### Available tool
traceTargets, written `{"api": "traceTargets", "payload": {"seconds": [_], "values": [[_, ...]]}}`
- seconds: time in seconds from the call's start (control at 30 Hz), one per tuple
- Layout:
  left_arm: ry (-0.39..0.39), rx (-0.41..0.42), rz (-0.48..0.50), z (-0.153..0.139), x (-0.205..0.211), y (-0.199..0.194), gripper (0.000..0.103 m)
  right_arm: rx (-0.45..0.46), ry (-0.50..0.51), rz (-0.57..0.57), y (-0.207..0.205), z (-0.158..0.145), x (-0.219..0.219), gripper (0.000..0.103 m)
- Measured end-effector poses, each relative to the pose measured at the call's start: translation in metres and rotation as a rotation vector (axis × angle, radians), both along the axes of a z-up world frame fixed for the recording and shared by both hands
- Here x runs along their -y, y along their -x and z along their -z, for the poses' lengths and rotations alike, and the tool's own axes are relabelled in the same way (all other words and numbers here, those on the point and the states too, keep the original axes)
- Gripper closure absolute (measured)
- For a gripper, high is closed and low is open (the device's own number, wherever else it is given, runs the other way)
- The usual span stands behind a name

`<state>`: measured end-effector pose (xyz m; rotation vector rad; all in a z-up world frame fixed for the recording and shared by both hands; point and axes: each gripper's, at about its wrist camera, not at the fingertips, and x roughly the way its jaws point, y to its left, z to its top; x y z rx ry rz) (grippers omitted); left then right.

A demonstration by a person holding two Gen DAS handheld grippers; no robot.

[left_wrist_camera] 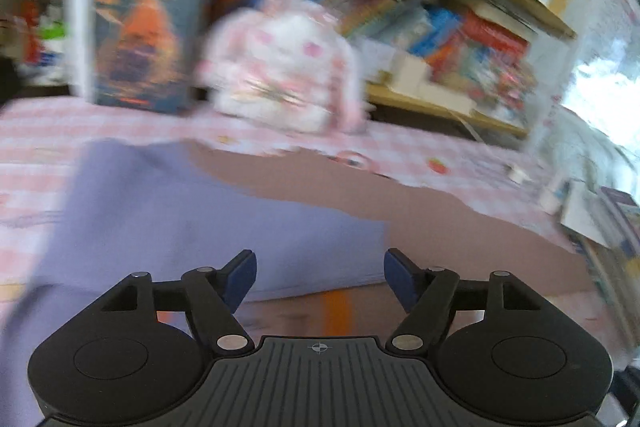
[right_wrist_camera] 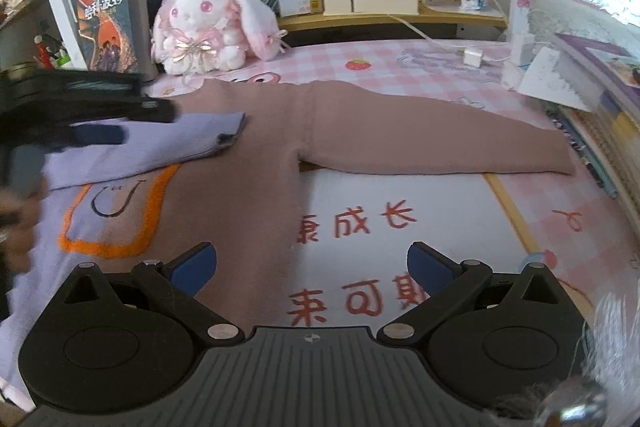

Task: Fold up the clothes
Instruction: 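Lay the lavender sleeve across the sweater body and open the left gripper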

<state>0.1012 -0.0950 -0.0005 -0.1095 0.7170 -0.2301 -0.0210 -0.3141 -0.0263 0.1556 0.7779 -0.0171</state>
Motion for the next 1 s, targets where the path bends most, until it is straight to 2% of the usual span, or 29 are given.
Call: {"api": "traceTargets", "payload": {"seconds": [0.07, 0.27, 0.37, 0.43, 0.5, 0.57, 0.63, 0.7, 0.73, 0.77, 0.8, 0.87, 0.9, 0.97, 1.0], "values": [[-0.047, 0.027, -0.073, -0.006, -0.030, 0.014, 0.031, -0.012, -0.018, -0.018, -0.005, 0.003, -0.005, 0.000], [-0.147, -0.017, -0.317, -0.013, -0.132, 0.055, 0.031, -0.038, -0.024, -0.032, -0.012, 0.009, -0.024, 0.003], [-0.164, -0.074, -0.366, -0.006, -0.163, 0.064, 0.031, -0.060, -0.017, -0.005, -0.012, 0.012, -0.030, 0.004], [-0.164, -0.096, -0.371, -0.001, -0.173, 0.065, 0.031, -0.078, -0.007, 0.010, -0.009, 0.014, -0.033, 0.011], [-0.161, -0.110, -0.364, 0.004, -0.179, 0.063, 0.031, -0.096, 0.004, 0.026, -0.007, 0.015, -0.036, 0.014], [-0.159, -0.124, -0.357, 0.008, -0.184, 0.060, 0.032, -0.114, 0.015, 0.041, -0.004, 0.016, -0.039, 0.019], [-0.156, -0.138, -0.349, 0.013, -0.190, 0.058, 0.032, -0.134, 0.022, 0.056, -0.002, 0.018, -0.042, 0.039], [-0.154, -0.146, -0.334, 0.017, -0.193, 0.056, 0.034, -0.152, 0.021, 0.068, 0.000, 0.020, -0.044, 0.051], [-0.150, -0.151, -0.311, 0.018, -0.193, 0.053, 0.044, -0.150, 0.023, 0.073, 0.001, 0.021, -0.045, 0.054], [-0.145, -0.156, -0.288, 0.019, -0.193, 0.050, 0.062, -0.149, 0.024, 0.078, 0.001, 0.021, -0.047, 0.055], [-0.141, -0.161, -0.265, 0.021, -0.193, 0.047, 0.064, -0.147, 0.025, 0.084, 0.002, 0.021, -0.048, 0.056], [-0.128, -0.165, -0.233, 0.022, -0.194, 0.042, 0.094, -0.145, 0.028, 0.095, 0.003, 0.021, -0.050, 0.056], [-0.119, -0.164, -0.225, 0.022, -0.194, 0.041, 0.099, -0.143, 0.029, 0.100, 0.004, 0.021, -0.051, 0.057], [-0.100, -0.162, -0.209, 0.022, -0.195, 0.038, 0.099, -0.138, 0.031, 0.101, 0.004, 0.021, -0.055, 0.069], [-0.091, -0.161, -0.201, 0.021, -0.195, 0.037, 0.099, -0.132, 0.029, 0.089, 0.002, 0.021, -0.057, 0.079]]}}
